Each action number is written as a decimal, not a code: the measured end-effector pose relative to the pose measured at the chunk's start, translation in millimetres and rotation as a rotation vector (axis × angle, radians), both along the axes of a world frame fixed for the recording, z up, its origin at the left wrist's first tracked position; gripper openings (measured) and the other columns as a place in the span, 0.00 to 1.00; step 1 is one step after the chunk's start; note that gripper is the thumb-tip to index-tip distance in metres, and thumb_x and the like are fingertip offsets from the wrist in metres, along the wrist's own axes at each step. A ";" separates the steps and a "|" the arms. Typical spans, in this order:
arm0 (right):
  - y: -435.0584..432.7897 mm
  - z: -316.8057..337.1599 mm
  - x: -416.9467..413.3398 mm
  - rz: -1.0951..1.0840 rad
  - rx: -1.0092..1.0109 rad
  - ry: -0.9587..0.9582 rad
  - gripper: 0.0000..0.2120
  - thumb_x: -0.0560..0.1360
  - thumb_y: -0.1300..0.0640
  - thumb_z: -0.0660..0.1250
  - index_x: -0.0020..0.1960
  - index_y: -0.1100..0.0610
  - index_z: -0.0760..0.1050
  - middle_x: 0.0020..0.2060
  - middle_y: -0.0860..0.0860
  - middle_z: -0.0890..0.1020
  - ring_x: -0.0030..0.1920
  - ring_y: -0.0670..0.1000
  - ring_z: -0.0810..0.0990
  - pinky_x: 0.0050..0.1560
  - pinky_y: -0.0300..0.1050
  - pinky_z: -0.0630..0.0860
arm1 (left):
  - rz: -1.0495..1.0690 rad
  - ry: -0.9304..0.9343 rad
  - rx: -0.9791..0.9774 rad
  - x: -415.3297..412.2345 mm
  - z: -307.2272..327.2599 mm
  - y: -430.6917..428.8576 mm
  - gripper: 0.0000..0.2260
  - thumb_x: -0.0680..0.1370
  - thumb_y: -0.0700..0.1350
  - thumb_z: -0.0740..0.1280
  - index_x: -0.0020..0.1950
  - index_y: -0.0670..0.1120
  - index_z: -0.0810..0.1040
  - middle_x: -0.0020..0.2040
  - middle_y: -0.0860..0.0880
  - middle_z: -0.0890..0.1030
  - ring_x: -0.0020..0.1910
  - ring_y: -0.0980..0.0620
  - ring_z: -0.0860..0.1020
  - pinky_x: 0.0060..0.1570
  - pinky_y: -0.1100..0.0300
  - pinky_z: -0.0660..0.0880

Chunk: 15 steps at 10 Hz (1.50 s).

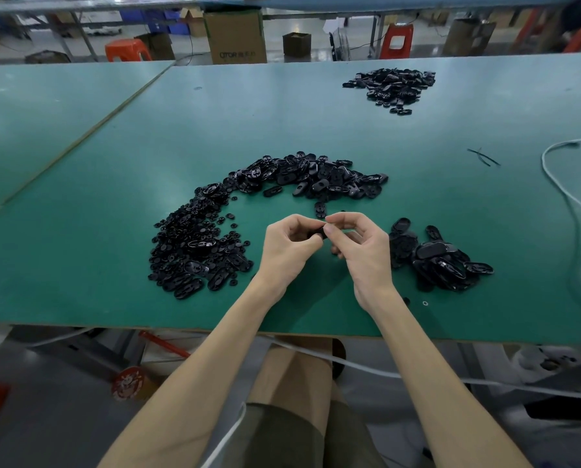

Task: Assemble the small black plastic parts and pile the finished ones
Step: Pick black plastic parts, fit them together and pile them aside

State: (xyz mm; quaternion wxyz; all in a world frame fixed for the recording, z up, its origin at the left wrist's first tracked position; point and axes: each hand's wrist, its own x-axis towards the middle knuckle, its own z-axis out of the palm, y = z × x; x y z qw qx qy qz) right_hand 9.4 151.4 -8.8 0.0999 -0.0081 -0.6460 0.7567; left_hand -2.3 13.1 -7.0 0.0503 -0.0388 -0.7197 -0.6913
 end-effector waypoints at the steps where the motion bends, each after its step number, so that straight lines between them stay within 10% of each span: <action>1: 0.0 -1.6 -0.2 -0.017 -0.015 -0.003 0.05 0.78 0.65 0.74 0.51 0.57 0.82 0.42 0.48 0.85 0.33 0.48 0.76 0.36 0.39 0.74 | -0.025 0.005 0.033 0.9 0.7 -1.1 0.07 0.76 0.33 0.74 0.50 0.42 0.86 0.46 0.47 0.88 0.47 0.54 0.85 0.51 0.63 0.80; 15: 0.0 -0.1 -1.6 -0.073 -0.011 -0.028 0.03 0.80 0.64 0.71 0.53 0.59 0.81 0.37 0.46 0.84 0.34 0.45 0.78 0.36 0.39 0.76 | -0.067 0.051 -0.026 0.4 -2.0 -0.2 0.07 0.79 0.36 0.72 0.56 0.44 0.85 0.51 0.48 0.87 0.52 0.50 0.85 0.57 0.60 0.79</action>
